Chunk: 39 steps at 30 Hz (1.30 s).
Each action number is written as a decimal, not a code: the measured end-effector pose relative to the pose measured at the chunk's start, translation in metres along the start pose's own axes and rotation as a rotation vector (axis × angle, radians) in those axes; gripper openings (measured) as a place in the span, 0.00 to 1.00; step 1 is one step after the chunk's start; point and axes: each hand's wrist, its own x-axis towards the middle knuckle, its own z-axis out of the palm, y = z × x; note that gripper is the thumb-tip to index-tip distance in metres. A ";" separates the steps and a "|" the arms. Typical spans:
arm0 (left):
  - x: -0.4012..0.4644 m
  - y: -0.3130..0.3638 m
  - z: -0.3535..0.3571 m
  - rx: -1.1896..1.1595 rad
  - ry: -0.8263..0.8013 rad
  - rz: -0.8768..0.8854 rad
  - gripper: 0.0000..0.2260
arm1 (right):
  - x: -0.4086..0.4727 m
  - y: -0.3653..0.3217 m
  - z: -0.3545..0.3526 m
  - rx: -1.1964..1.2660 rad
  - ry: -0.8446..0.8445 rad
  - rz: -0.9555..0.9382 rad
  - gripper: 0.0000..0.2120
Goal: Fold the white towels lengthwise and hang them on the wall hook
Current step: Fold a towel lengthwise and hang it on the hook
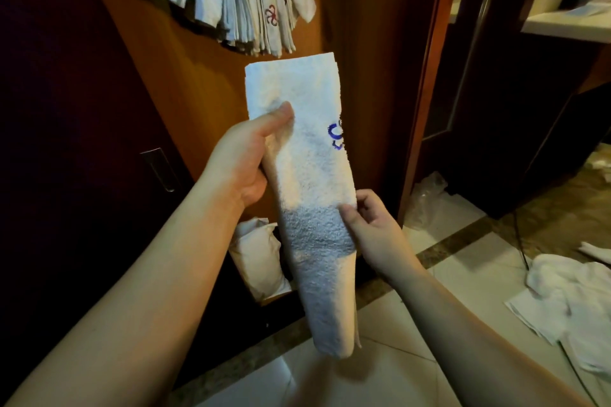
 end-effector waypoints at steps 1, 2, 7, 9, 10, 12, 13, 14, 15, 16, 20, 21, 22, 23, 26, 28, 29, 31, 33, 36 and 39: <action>0.000 0.002 0.000 0.005 -0.011 0.014 0.06 | 0.000 -0.002 -0.001 -0.012 0.007 -0.022 0.06; 0.001 0.004 -0.001 0.011 -0.023 0.029 0.06 | -0.001 -0.006 -0.001 -0.030 0.018 -0.036 0.07; -0.002 0.015 0.000 0.024 -0.094 0.064 0.13 | -0.007 -0.022 0.003 -0.083 0.171 -0.187 0.10; -0.001 0.018 0.002 0.012 -0.094 0.051 0.15 | -0.008 -0.026 0.004 -0.098 0.225 -0.215 0.10; -0.001 0.019 0.002 0.006 -0.086 0.044 0.14 | -0.006 -0.028 0.004 -0.092 0.247 -0.224 0.09; 0.001 0.021 0.003 -0.015 -0.067 0.025 0.10 | 0.000 -0.028 0.000 -0.018 0.226 -0.207 0.12; 0.001 0.022 0.004 -0.030 -0.056 0.011 0.10 | 0.005 -0.026 -0.004 0.025 0.165 -0.154 0.19; 0.003 0.022 0.005 -0.045 -0.043 -0.002 0.10 | 0.009 -0.023 -0.009 0.090 0.066 -0.065 0.29; 0.004 0.023 0.005 -0.057 -0.031 -0.013 0.11 | 0.011 -0.022 -0.015 0.187 -0.056 0.060 0.40; 0.006 0.024 0.006 -0.061 -0.020 -0.024 0.13 | 0.011 -0.023 -0.020 0.286 -0.192 0.189 0.47; 0.016 0.027 0.008 -0.051 0.009 -0.075 0.11 | 0.007 -0.026 -0.033 0.204 -0.543 0.312 0.47; 0.019 0.027 0.008 -0.056 0.022 -0.089 0.11 | 0.006 -0.026 -0.034 0.181 -0.538 0.306 0.46; 0.022 0.028 0.007 -0.060 0.038 -0.102 0.11 | 0.006 -0.026 -0.035 0.167 -0.506 0.294 0.46; 0.024 0.028 0.006 -0.062 0.057 -0.114 0.11 | 0.007 -0.025 -0.036 0.161 -0.469 0.273 0.47; 0.030 0.026 0.006 -0.072 0.094 -0.139 0.10 | 0.007 -0.024 -0.035 0.202 -0.423 0.239 0.48; 0.032 0.026 0.007 -0.083 0.097 -0.156 0.10 | 0.006 -0.024 -0.036 0.226 -0.435 0.240 0.48; 0.033 0.026 0.007 -0.088 0.096 -0.162 0.10 | 0.006 -0.024 -0.036 0.225 -0.433 0.245 0.49; 0.034 0.026 0.009 -0.092 0.088 -0.168 0.11 | 0.006 -0.024 -0.037 0.223 -0.421 0.255 0.50; 0.034 0.028 0.010 -0.099 0.079 -0.176 0.10 | 0.007 -0.025 -0.039 0.247 -0.436 0.270 0.49; 0.034 0.032 0.011 -0.125 0.064 -0.194 0.11 | 0.006 -0.025 -0.040 0.347 -0.501 0.354 0.43; 0.036 0.034 0.015 -0.124 0.039 -0.211 0.12 | 0.004 -0.022 -0.040 0.511 -0.553 0.442 0.35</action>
